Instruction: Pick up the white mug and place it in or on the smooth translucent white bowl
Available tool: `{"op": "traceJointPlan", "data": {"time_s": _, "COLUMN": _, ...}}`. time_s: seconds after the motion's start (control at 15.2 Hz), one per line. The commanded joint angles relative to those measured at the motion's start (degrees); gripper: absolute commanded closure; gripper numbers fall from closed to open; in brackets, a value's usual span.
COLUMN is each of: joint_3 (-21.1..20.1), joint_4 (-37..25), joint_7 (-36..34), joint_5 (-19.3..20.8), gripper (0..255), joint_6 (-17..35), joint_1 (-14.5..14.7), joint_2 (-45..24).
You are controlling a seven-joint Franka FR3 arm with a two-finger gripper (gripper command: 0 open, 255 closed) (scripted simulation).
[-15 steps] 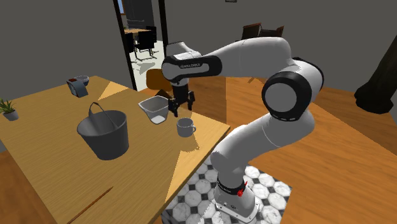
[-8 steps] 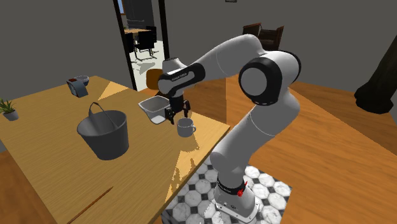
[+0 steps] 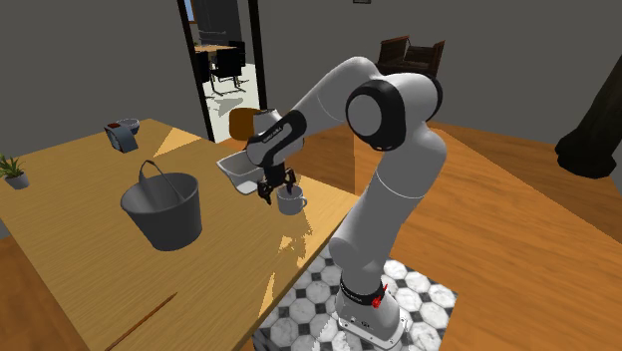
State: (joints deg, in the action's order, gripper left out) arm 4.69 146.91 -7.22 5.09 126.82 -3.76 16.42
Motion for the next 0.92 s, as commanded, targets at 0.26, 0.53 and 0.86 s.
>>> {"op": "traceJointPlan", "data": {"time_s": 0.26, "joint_3": 0.2, "joint_4": 1.8, "joint_7": 0.0, "joint_5": 0.2, "gripper": 0, "joint_6": 4.1, "joint_1": -0.1, "joint_2": -2.3}}
{"op": "traceJointPlan", "data": {"time_s": 0.53, "joint_3": 0.2, "joint_4": 1.8, "joint_7": 0.0, "joint_5": 0.2, "gripper": 0, "joint_6": 4.1, "joint_1": -0.1, "joint_2": -2.3}}
{"op": "traceJointPlan", "data": {"time_s": 0.86, "joint_3": 0.2, "joint_4": 1.8, "joint_7": 0.0, "joint_5": 0.2, "gripper": 255, "joint_6": 4.1, "joint_1": -0.1, "joint_2": -2.3}}
